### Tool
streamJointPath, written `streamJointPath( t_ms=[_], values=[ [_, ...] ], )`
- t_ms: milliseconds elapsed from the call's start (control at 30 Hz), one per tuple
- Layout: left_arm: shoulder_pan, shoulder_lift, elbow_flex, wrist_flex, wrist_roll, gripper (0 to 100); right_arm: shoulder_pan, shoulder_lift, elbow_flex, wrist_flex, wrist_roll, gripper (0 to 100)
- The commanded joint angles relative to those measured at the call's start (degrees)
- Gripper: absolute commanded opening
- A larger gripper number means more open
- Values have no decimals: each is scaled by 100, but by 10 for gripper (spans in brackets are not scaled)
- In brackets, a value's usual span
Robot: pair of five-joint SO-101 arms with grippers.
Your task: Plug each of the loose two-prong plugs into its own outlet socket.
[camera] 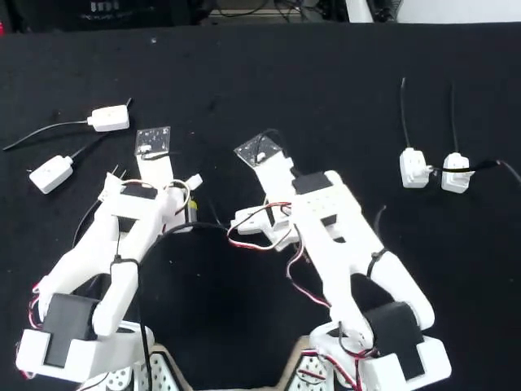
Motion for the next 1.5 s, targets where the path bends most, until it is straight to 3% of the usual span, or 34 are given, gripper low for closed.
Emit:
streamJointPath(
  t_ms=[0, 167, 500, 733, 900, 1133, 1467],
  values=[
    [84, -202, -75, 299, 26, 177, 123, 40, -330, -167, -26, 11],
    [92, -580, -145, 642, 18, 177, 105, 40, -453, -360, -299, 11],
    [22, -2022, 699, 273, 9, 177, 132, -13, -479, -299, -308, 11],
    [-347, -2778, 1446, -527, -123, 177, 97, 48, -2035, 2040, -299, 11],
    [-673, -3103, 1974, -1248, 237, 177, 88, 778, -2958, 2444, -308, 11],
    [-840, -3218, 2229, -1248, 264, 177, 88, 2097, -4593, 3262, -677, 11],
    [-409, -3218, 2404, -1380, 273, 177, 88, 3415, -6202, 3886, -914, 11]
  ],
)
